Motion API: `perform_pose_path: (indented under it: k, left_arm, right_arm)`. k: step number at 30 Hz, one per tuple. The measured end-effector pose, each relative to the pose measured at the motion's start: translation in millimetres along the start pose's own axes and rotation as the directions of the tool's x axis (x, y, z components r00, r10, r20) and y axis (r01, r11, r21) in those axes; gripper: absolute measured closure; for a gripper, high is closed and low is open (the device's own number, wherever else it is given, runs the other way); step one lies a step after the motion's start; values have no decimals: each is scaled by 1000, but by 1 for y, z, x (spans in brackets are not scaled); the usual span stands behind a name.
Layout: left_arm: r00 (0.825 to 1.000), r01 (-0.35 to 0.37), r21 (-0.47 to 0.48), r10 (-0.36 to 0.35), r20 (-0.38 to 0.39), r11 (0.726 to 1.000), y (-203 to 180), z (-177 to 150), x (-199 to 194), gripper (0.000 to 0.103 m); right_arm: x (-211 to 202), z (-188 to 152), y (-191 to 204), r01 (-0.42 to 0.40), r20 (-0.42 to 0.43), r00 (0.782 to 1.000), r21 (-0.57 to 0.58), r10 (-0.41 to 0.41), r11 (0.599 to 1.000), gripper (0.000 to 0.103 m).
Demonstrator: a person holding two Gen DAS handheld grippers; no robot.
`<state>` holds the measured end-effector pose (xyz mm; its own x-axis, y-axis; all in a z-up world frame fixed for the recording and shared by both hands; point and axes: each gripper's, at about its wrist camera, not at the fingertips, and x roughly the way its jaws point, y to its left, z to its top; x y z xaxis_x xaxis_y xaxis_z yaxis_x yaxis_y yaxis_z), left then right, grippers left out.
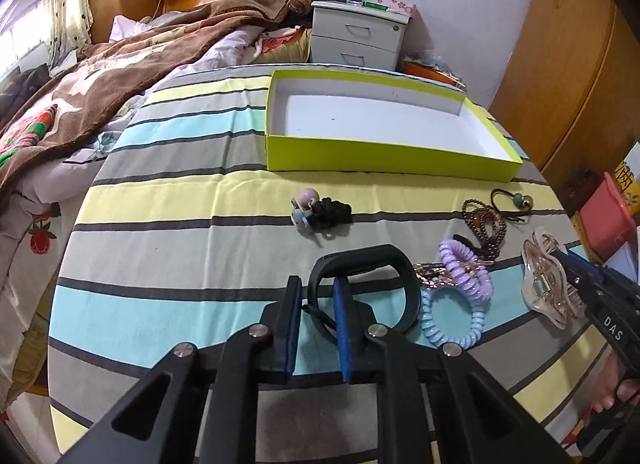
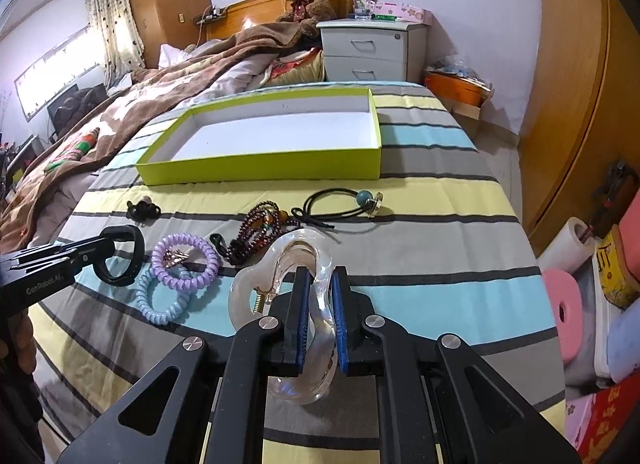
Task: Organize jewelry
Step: 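Carry the band and clip into the lime-green box and open both tools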
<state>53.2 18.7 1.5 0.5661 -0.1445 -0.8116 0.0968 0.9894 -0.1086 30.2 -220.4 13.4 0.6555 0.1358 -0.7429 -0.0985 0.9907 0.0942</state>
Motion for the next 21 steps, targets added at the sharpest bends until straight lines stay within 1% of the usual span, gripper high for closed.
perform_pose_path:
  k: [2,12,18,21]
  left_arm:
    - [1000,1,-3,-1,8,1000,0,1,-2,86]
    - [999,10,-25,-9,31,1000,5,8,-11,86]
    - [999,20,-28,-19,41,999,4,21,-14,86]
    - [999,22,-21,-21,49,1000,2,32,-14,86]
  right_arm:
    - [-4,1,1,-2,16,1000,-4,2,1000,91]
    - [-13,15,4,-3,46,999,-11,4,1000,91]
    - [-17,35,6,1,66,998,-28,1,1000,91]
    - [-14,51,4,5,73,997,-28,-3,1000,91]
